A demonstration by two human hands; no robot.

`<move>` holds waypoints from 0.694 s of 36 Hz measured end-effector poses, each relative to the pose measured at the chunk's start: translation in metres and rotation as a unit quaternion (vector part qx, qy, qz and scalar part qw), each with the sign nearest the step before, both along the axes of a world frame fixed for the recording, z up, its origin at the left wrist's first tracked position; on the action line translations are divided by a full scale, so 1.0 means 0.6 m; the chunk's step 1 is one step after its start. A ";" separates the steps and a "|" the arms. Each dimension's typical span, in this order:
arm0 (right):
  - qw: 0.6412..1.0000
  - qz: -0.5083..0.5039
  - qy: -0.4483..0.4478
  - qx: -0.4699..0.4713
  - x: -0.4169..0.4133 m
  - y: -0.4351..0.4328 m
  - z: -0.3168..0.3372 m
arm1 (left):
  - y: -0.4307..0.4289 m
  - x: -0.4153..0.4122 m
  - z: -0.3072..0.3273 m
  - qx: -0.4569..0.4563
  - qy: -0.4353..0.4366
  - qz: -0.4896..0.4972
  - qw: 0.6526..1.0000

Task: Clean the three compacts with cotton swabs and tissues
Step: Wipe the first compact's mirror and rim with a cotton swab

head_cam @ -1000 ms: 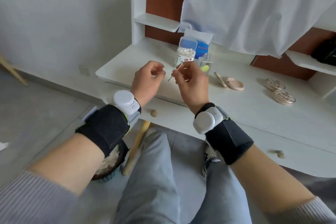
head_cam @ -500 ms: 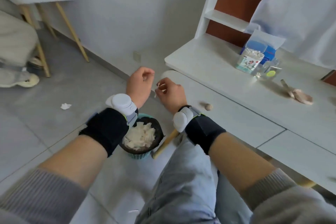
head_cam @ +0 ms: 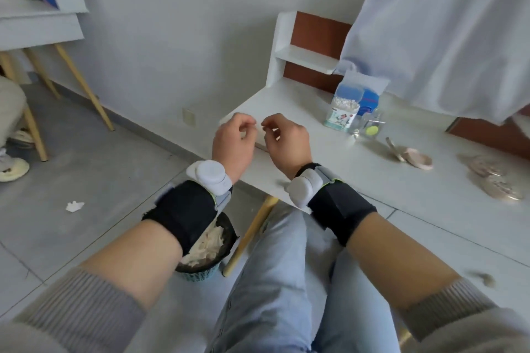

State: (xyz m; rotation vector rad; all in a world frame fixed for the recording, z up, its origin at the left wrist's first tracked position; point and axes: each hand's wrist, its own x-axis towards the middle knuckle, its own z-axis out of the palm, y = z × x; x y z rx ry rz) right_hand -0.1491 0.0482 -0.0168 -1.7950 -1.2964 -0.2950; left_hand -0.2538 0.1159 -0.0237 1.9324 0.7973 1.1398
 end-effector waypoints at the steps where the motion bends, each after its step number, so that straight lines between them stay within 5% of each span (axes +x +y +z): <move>1: 1.000 -0.017 -0.004 0.012 0.025 -0.021 0.013 | -0.014 0.027 0.014 0.009 -0.004 -0.013 1.000; 14: 0.955 -0.288 0.064 0.007 0.267 -0.273 0.049 | -0.182 0.277 0.062 0.019 0.111 -0.206 0.972; 25: 0.909 -0.262 0.246 -0.212 0.370 -0.363 0.034 | -0.246 0.376 0.030 0.000 0.156 -0.235 0.959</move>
